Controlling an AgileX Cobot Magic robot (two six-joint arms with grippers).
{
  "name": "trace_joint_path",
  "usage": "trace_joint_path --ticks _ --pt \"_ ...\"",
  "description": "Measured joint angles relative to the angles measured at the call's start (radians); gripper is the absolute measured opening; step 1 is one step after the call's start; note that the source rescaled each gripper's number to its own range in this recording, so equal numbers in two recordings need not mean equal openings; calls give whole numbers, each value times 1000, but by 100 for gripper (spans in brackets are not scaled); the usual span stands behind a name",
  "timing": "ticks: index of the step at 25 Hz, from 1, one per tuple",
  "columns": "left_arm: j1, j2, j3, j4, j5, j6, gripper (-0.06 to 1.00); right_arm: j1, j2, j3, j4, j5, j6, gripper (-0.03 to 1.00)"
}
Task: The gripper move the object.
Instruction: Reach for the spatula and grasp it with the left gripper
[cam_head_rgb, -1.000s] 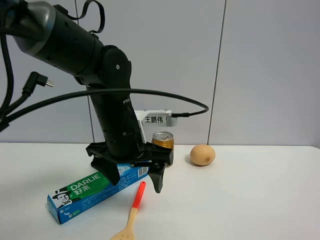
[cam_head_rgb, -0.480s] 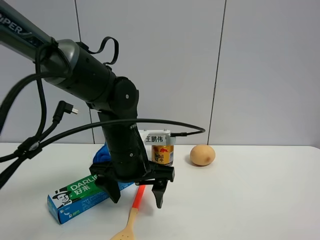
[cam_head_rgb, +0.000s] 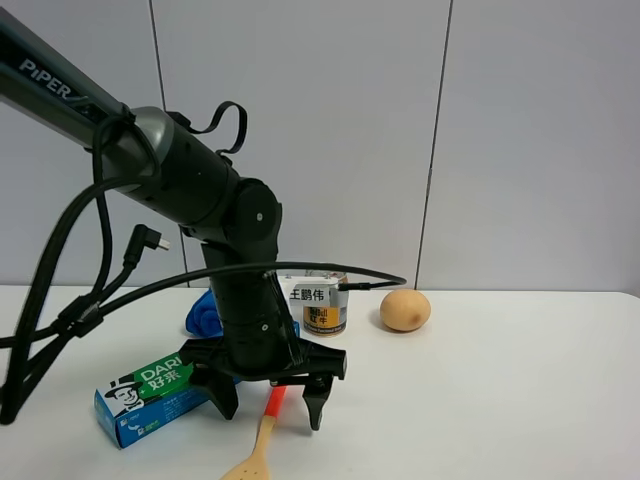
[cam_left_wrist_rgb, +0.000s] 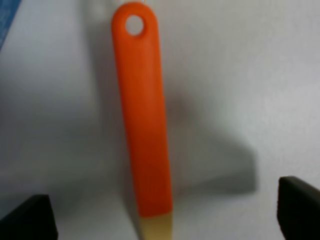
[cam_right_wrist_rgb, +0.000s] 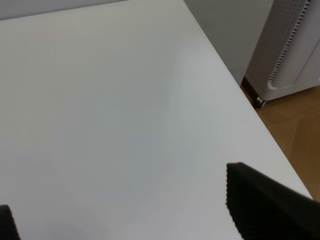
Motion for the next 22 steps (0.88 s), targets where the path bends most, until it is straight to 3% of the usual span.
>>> trace_joint_path --ticks 13,22 --pt "-6 17 0 33 0 -8 87 0 0 0 0 0 0 100" --pt "-26 20 0 123 0 -57 87 0 0 0 0 0 0 100"
